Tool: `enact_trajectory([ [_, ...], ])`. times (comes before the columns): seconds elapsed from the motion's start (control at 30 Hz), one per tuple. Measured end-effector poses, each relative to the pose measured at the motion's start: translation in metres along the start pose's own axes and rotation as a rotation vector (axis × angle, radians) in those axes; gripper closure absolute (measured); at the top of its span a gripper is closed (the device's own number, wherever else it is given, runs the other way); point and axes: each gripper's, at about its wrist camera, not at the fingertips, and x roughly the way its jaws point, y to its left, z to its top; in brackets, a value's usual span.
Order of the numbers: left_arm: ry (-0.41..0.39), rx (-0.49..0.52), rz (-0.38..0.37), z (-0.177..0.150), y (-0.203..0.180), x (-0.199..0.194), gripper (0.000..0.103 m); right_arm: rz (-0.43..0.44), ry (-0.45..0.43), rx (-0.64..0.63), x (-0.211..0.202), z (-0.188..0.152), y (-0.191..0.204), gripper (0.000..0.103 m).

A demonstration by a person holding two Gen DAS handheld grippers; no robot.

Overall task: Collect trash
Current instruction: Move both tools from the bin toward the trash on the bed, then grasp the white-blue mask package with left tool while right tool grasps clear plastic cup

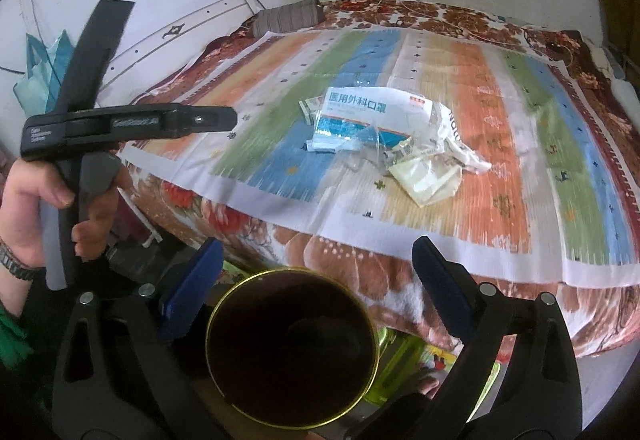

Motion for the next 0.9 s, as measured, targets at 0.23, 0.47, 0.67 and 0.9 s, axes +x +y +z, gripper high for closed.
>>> enact_trajectory([
  [0.23,-0.011,0.022,-0.044,0.019,0.005,0.017,0.006,0.003,0.014,-0.029,0.018,0.022,-0.005,0.014],
  [0.47,0.019,0.015,-0.054,0.03,0.014,0.042,0.006,0.002,0.043,-0.033,0.045,0.043,-0.019,0.016],
  [0.67,0.015,-0.014,-0.092,0.044,0.019,0.056,0.006,0.02,0.039,-0.02,0.062,0.054,-0.027,0.017],
  [0.9,0.027,-0.028,-0.084,0.056,0.031,0.085,0.01,0.021,0.066,-0.049,0.094,0.065,-0.032,0.02],
])
